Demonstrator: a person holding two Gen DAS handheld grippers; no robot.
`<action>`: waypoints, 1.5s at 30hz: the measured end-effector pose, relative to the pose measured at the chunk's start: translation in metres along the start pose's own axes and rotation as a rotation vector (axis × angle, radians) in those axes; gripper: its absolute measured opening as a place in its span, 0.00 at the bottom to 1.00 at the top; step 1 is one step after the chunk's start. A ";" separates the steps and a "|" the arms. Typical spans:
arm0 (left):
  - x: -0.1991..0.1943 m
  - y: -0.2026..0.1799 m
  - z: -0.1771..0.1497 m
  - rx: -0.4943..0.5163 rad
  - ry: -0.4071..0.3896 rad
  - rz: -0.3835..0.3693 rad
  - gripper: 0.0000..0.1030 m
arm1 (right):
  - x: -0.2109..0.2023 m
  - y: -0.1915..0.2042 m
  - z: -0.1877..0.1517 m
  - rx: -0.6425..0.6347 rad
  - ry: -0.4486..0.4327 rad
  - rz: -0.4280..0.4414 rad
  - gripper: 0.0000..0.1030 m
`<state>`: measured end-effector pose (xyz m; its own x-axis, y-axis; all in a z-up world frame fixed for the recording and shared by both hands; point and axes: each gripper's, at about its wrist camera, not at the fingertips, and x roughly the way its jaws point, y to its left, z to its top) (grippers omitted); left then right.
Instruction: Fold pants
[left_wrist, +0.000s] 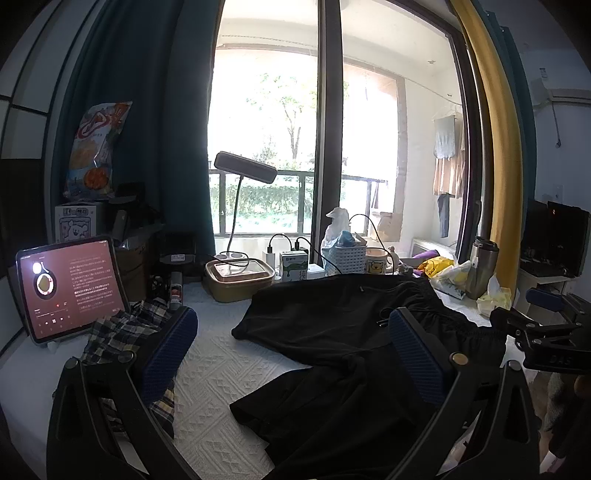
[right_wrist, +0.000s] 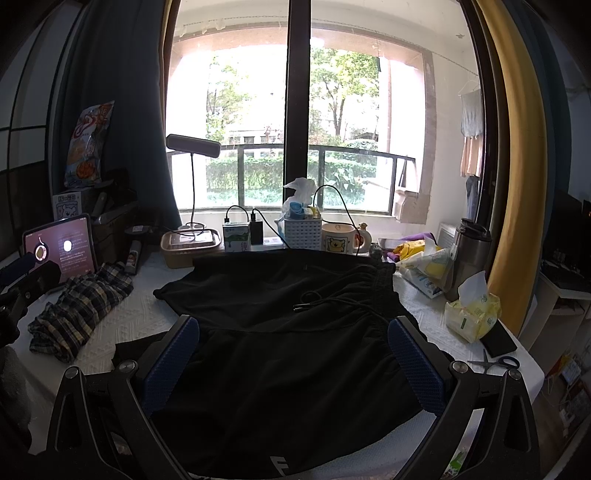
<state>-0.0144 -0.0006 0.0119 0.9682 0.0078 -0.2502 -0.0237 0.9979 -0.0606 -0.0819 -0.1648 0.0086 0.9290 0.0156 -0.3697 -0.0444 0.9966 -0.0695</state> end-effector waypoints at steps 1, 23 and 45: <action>0.000 0.000 0.000 0.002 -0.001 0.000 0.99 | 0.000 0.000 0.000 0.000 -0.001 0.000 1.00; 0.074 0.007 -0.006 0.038 0.132 0.003 0.99 | 0.065 -0.021 -0.009 -0.010 0.106 0.004 1.00; 0.275 0.068 -0.032 -0.003 0.537 0.018 0.99 | 0.218 -0.131 0.009 0.002 0.358 -0.057 1.00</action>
<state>0.2421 0.0671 -0.0914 0.7035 -0.0097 -0.7106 -0.0410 0.9977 -0.0542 0.1297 -0.2915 -0.0547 0.7422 -0.0687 -0.6666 0.0047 0.9952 -0.0974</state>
